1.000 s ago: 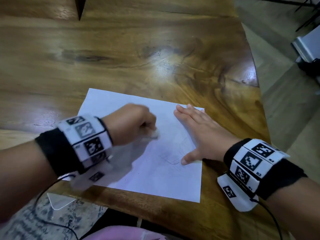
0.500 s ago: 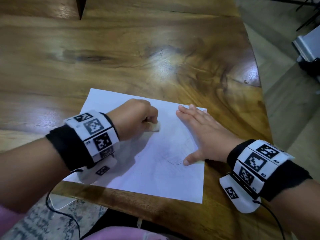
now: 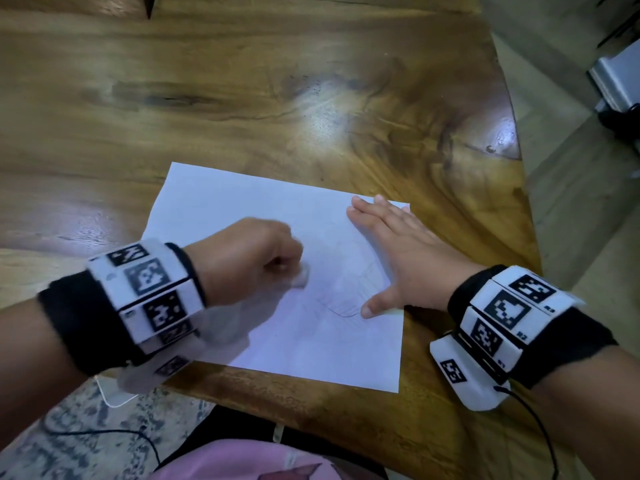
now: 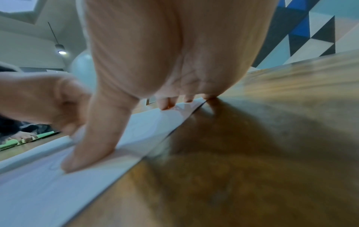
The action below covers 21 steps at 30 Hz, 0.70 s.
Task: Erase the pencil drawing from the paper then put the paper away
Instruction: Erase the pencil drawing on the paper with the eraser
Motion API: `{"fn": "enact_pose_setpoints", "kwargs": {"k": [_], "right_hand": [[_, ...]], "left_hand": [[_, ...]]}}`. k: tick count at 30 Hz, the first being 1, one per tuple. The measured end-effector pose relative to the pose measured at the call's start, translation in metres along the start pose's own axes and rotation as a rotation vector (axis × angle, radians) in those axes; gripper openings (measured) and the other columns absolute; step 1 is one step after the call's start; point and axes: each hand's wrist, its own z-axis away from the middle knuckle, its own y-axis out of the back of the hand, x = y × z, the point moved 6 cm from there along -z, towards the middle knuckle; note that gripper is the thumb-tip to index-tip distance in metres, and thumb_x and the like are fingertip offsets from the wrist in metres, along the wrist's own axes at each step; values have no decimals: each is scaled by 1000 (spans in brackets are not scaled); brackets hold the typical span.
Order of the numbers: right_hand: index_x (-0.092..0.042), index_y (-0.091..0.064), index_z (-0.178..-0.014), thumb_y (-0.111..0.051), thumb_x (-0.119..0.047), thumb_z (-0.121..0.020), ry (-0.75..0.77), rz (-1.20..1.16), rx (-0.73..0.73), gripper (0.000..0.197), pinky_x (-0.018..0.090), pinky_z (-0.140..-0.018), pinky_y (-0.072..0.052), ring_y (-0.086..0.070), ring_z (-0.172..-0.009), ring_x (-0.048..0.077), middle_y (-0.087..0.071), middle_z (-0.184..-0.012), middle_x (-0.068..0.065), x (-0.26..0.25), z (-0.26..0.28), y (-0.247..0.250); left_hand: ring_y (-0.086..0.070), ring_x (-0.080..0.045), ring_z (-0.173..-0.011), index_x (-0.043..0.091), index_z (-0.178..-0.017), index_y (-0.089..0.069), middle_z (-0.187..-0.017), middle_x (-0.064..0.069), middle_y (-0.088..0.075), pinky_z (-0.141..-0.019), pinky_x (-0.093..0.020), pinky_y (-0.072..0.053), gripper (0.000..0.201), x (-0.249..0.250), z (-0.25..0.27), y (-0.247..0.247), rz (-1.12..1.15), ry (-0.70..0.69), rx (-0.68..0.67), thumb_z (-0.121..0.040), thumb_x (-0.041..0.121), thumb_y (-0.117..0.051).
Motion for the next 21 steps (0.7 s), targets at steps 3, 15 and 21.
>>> {"fn": "enact_pose_setpoints", "kwargs": {"k": [3, 15, 21], "right_hand": [[-29, 7, -148, -79, -56, -58, 1, 6, -1, 128, 26, -112, 17, 27, -135, -1, 19, -153, -20, 0, 0, 0], [-30, 9, -148, -78, -57, -60, 5, 1, -4, 127, 27, -112, 17, 27, -136, 0, 20, -153, -20, 1, 0, 0], [-28, 8, -148, -78, -57, -58, 5, 13, 2, 128, 27, -112, 18, 27, -137, 2, 19, -154, -19, 1, 0, 0]], "left_hand": [[-44, -6, -56, 20, -61, -52, -64, 9, -46, -55, -14, -34, 20, 3, 21, -11, 22, 22, -168, -74, 18, -68], [-52, -10, -71, 7, -91, -59, -72, 9, -51, -66, -13, -46, 9, 10, 14, -36, -77, -29, -286, -85, 11, -53], [-55, -26, -66, 10, -69, -62, -72, -6, -55, -60, -23, -33, 15, 22, -28, -3, -57, -67, -48, -75, 22, -55]]}}
